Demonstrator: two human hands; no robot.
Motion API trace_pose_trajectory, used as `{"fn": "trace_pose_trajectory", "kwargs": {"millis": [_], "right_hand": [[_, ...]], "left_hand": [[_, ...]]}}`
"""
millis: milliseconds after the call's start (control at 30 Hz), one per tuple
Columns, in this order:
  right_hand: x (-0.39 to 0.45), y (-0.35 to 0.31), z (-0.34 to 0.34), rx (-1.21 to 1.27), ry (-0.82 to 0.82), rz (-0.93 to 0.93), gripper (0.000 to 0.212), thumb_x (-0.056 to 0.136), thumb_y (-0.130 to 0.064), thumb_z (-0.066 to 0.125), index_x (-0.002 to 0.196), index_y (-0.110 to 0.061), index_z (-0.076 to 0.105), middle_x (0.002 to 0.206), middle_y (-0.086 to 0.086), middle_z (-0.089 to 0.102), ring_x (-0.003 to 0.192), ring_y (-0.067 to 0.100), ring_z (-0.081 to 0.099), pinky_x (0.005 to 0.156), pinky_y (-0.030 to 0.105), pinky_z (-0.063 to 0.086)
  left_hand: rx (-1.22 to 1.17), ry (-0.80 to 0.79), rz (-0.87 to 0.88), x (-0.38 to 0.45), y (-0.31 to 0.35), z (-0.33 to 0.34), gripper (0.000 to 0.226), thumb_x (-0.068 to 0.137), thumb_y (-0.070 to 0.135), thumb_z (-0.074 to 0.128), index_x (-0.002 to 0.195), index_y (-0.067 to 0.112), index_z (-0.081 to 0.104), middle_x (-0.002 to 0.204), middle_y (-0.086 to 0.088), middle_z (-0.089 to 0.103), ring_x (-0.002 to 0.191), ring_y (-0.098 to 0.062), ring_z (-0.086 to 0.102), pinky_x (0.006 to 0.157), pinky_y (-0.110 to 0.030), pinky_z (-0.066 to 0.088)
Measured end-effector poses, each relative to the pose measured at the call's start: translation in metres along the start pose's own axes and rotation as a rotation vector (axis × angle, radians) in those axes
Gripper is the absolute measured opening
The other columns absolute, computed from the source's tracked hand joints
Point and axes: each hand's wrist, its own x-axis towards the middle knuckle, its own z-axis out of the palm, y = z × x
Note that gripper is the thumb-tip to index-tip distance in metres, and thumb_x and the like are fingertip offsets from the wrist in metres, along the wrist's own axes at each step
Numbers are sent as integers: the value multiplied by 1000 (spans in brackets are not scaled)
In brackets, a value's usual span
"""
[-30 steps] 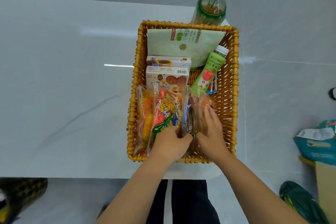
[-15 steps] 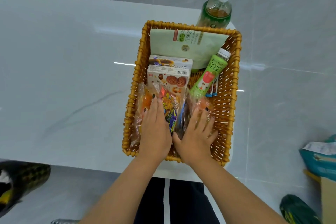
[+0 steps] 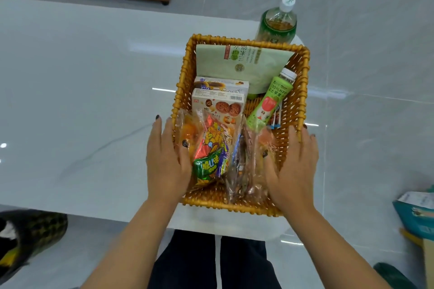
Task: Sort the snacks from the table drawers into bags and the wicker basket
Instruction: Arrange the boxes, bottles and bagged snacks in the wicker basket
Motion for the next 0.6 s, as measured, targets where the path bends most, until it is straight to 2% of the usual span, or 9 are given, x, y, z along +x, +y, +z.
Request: {"fn": "trace_pose_trajectory", "kwargs": {"millis": [67, 100, 167, 200, 367, 600], "right_hand": [[6, 16, -4, 15, -43, 171, 73, 93, -37, 53, 152, -20, 12, 159, 8, 13, 146, 28, 10, 115, 45, 13], [8, 20, -4, 112, -107, 265, 72, 94, -35, 54, 152, -22, 12, 155, 7, 22, 143, 28, 21, 114, 46, 22], [8, 22, 1, 305, -183, 360, 59, 98, -27, 49, 149, -23, 19, 135, 3, 46, 117, 25, 49, 101, 40, 39], [6, 21, 1, 317, -180, 361, 52, 100, -22, 45, 147, -22, 24, 128, 4, 52, 104, 23, 54, 94, 37, 41], [0, 24, 2, 277, -140, 367, 42, 101, -16, 39, 142, -19, 32, 125, 7, 57, 93, 20, 53, 89, 38, 44], [-5, 25, 2, 237, -149, 399, 42, 102, -20, 40, 143, -19, 30, 127, 7, 56, 91, 13, 48, 92, 41, 46]], "left_hand": [[-8, -106, -176, 5, -11, 1, 63, 101, 37, 43, 155, 23, 14, 162, -4, 20, 148, -24, 21, 118, -44, 23], [-40, -179, -258, 5, -13, 3, 63, 101, 44, 38, 155, 25, 13, 159, -4, 28, 144, -28, 31, 115, -47, 29], [-63, -227, -302, 3, -12, 7, 58, 101, 50, 32, 153, 27, 20, 148, -4, 46, 128, -31, 51, 106, -49, 41], [-54, -212, -292, 2, -12, 7, 54, 101, 49, 31, 150, 27, 24, 142, -4, 52, 122, -31, 56, 102, -49, 44], [-42, -214, -288, -5, -14, 4, 50, 102, 46, 31, 148, 27, 28, 129, -4, 60, 108, -29, 63, 95, -47, 50], [-40, -196, -263, -13, -18, 7, 54, 100, 48, 31, 149, 25, 26, 137, -4, 56, 114, -31, 61, 97, -48, 48]]}}
